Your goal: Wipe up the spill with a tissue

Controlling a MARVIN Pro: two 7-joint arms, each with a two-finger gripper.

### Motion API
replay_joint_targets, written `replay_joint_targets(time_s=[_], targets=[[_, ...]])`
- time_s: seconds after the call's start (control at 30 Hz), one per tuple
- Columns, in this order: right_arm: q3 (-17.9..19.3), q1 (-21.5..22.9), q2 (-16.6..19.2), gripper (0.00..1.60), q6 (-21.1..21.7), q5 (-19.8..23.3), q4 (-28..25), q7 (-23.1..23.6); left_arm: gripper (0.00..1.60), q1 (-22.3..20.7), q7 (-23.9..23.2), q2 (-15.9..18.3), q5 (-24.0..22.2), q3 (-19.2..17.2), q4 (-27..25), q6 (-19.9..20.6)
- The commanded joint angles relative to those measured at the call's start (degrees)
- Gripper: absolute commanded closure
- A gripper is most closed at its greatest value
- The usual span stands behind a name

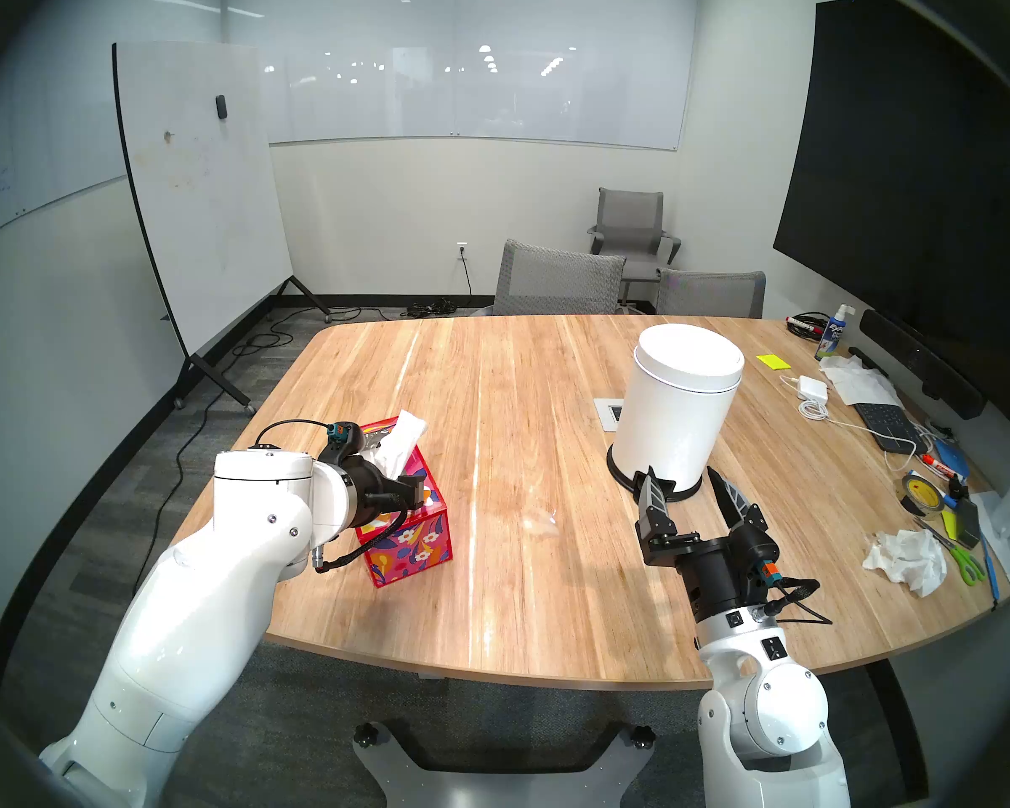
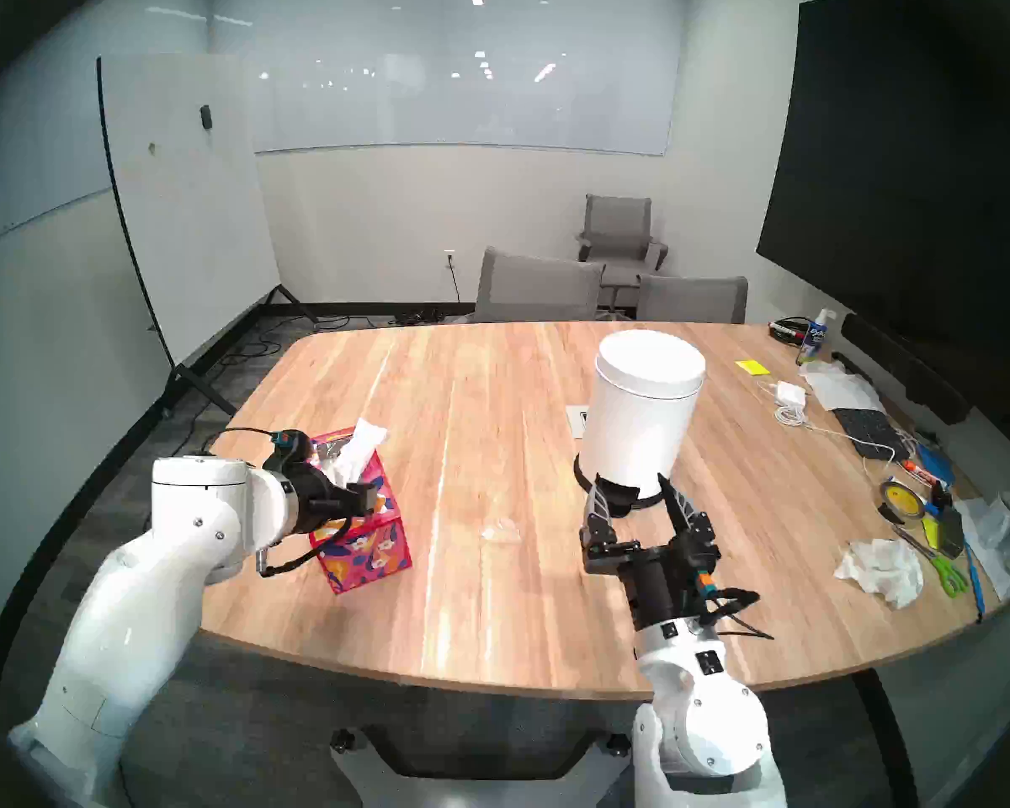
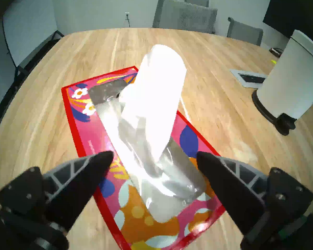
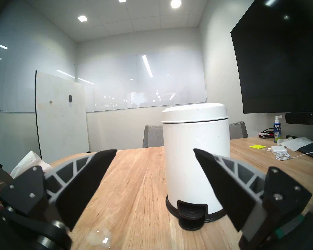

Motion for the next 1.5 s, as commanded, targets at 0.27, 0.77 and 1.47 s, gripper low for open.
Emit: replay_joint_targets(time_s=[0.27,0.77,1.47], targets=[[0.03,0.12,0.15,0.0,-0.15,-0.05,-1.37,0.12,0.0,-5.19,-0.78,-0.3,1.38,0.62,0.36,-0.48],[0.03,0.11,0.16,0.0,-0.13,-0.05,-1.39,0.12,0.0,-6.24,-0.8,-1.14,3.09,2.44,1.86,-1.3],[0.03,0.1,0.16,0.0,-0.13,-0.05,-1.4,0.12,1.6,-4.57,-5.04,1.69,5.29,2.15,3.64,-4.17]])
